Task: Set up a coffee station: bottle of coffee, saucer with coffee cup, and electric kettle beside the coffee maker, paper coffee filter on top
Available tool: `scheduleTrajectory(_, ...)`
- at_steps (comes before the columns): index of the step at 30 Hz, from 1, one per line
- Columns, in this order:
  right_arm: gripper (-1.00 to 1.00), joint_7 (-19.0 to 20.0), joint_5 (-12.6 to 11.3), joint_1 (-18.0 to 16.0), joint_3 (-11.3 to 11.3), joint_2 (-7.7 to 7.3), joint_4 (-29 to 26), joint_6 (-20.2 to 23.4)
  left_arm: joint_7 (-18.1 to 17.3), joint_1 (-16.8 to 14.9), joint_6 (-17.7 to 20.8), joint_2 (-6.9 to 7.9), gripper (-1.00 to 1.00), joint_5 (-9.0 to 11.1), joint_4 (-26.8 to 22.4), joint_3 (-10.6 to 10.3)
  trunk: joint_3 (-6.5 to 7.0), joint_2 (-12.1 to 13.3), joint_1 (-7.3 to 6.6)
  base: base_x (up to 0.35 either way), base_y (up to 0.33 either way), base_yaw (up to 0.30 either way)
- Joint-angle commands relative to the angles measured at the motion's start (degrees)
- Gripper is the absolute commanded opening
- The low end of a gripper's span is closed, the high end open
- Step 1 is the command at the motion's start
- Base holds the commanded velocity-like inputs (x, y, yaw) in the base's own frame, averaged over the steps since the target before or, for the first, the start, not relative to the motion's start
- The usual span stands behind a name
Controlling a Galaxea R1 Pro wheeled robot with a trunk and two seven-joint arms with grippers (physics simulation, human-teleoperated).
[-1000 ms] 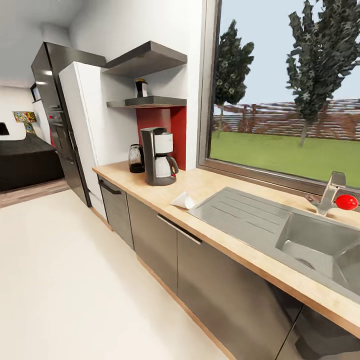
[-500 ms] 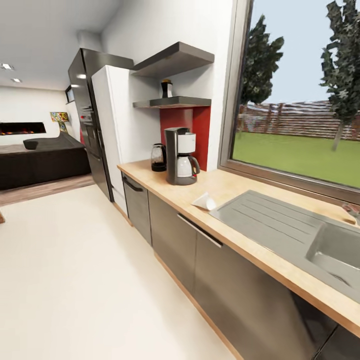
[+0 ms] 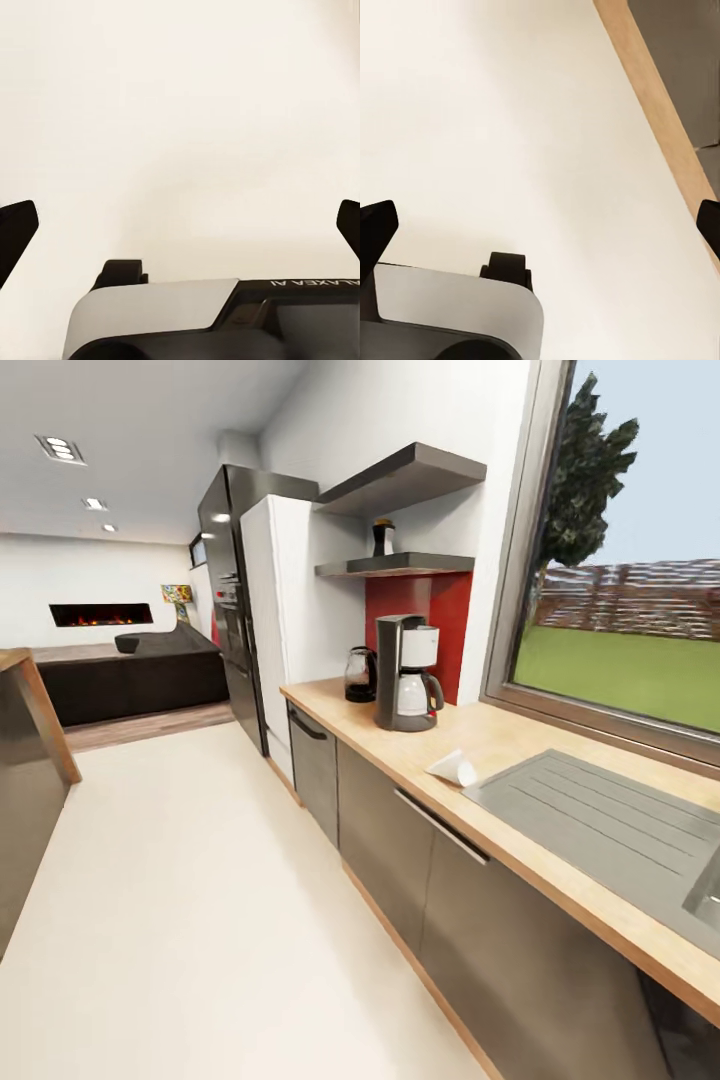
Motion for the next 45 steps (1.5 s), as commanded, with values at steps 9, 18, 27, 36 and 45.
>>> scheduleTrajectory(9, 1.0, 0.0, 0.0, 0.0, 0.3, 0.0, 0.0, -0.2, 0.0, 0.0, -0.1, -0.01, 1.0, 0.0, -0.1, 0.1, -0.05, 0.0, 0.0, 0.0, 0.0, 0.272)
scheduleTrajectory(18, 1.0, 0.1, -0.1, 0.0, 0.3, -0.04, 0.0, -0.1, 0.0, 0.0, -0.1, 0.0, 1.0, 0.0, -0.1, 0.1, -0.05, 0.0, 0.0, 0.0, 0.0, 0.113)
scheduleTrajectory(27, 1.0, 0.1, -0.4, 0.0, 0.2, 0.04, -0.2, -0.1, 0.0, 0.0, -0.1, 0.34, 1.0, 0.0, -0.1, 0.1, -0.05, 0.0, 0.0, 0.0, 0.0, 0.006)
scheduleTrajectory(36, 1.0, 0.3, -0.2, 0.0, 1.1, 2.23, -38.1, 0.8, 0.0, 0.0, -0.1, 1.92, 1.0, 0.3, -2.0, 0.5, -0.05, 0.0, 0.0, 0.0, 0.0, 0.0)
scheduleTrajectory(45, 1.0, 0.1, -0.1, -3.7, 2.6, 2.45, -76.2, 26.8, 0.1, 0.0, -0.1, 2.41, 1.0, 0.3, -2.2, 0.8, -0.05, 0.0, 0.0, 0.0, 0.0, 0.0)
